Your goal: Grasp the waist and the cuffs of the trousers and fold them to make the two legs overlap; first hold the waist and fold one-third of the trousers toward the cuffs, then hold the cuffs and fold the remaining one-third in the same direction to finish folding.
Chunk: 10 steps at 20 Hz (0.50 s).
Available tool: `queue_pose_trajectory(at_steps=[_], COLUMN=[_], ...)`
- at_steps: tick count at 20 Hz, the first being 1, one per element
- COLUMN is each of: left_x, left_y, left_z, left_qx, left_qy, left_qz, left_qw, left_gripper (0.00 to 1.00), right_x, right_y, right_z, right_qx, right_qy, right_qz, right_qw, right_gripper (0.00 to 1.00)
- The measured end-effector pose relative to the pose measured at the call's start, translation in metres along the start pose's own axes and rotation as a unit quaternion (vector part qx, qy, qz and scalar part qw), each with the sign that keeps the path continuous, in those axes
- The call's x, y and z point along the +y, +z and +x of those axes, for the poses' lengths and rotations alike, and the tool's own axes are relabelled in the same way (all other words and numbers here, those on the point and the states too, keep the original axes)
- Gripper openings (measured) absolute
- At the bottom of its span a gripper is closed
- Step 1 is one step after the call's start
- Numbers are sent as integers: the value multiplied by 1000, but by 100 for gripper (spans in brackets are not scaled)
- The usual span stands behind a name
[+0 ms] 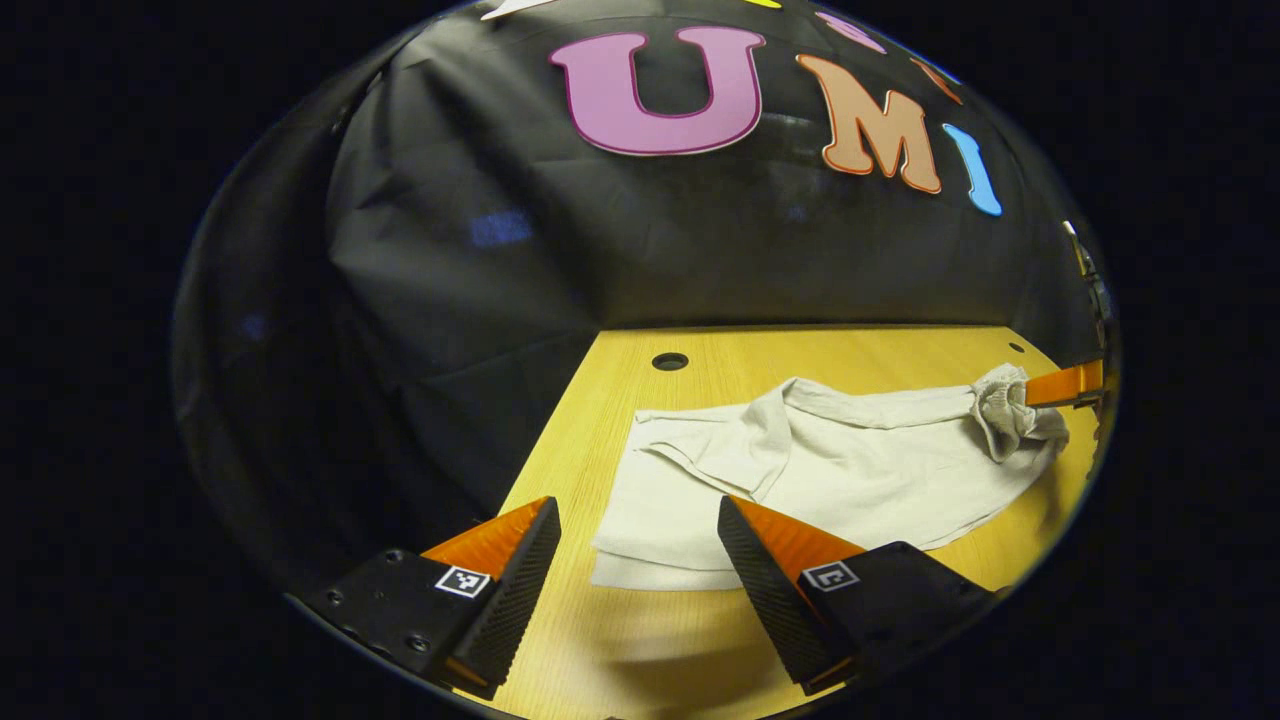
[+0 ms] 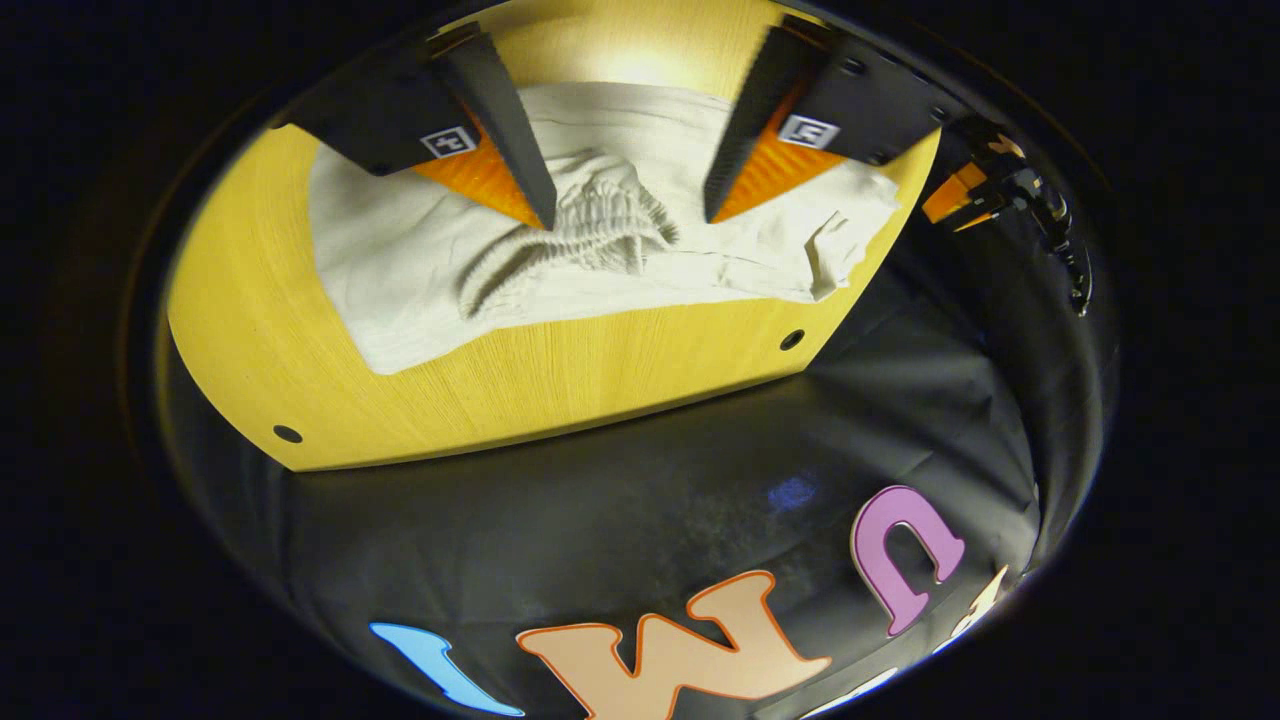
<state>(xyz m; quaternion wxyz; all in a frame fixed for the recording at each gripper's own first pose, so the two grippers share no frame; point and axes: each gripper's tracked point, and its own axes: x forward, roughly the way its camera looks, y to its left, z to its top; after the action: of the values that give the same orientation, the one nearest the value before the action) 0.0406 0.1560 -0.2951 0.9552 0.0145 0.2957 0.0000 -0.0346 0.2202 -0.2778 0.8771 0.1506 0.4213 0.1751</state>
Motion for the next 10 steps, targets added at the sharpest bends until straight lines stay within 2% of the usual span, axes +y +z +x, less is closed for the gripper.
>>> queue_pose_trajectory(at_steps=[1, 2, 5, 6, 7, 9, 10], left_x=[1, 4, 7, 6, 7, 3, 4], left_y=[-8, -19, -41, -46, -51, -64, -64], left_z=[10, 23, 48, 54, 53, 56, 55], left_qx=[7, 17, 45, 52, 59, 79, 79], left_qy=[-4, -9, -13, -15, -16, -24, -20], left_qz=[-10, -28, -52, -59, -65, -77, -74], left_qw=[1000, 999, 998, 997, 996, 994, 994], left_gripper=[97, 97, 97, 93, 97, 94, 96], right_x=[-3, -5, -7, -8, -9, -11, -10], right_y=[0, -1, -2, -1, 1, 3, 3], right_z=[-5, -14, -34, -37, -41, -45, -47], right_qx=[-2, -2, -10, -13, -15, -18, -19], right_qy=[-6, -13, -25, -27, -29, -30, -27], right_qz=[-8, -21, -40, -39, -36, -32, -32], right_qw=[1000, 1000, 999, 999, 999, 999, 999], right_gripper=[94, 95, 95, 95, 95, 95, 87])
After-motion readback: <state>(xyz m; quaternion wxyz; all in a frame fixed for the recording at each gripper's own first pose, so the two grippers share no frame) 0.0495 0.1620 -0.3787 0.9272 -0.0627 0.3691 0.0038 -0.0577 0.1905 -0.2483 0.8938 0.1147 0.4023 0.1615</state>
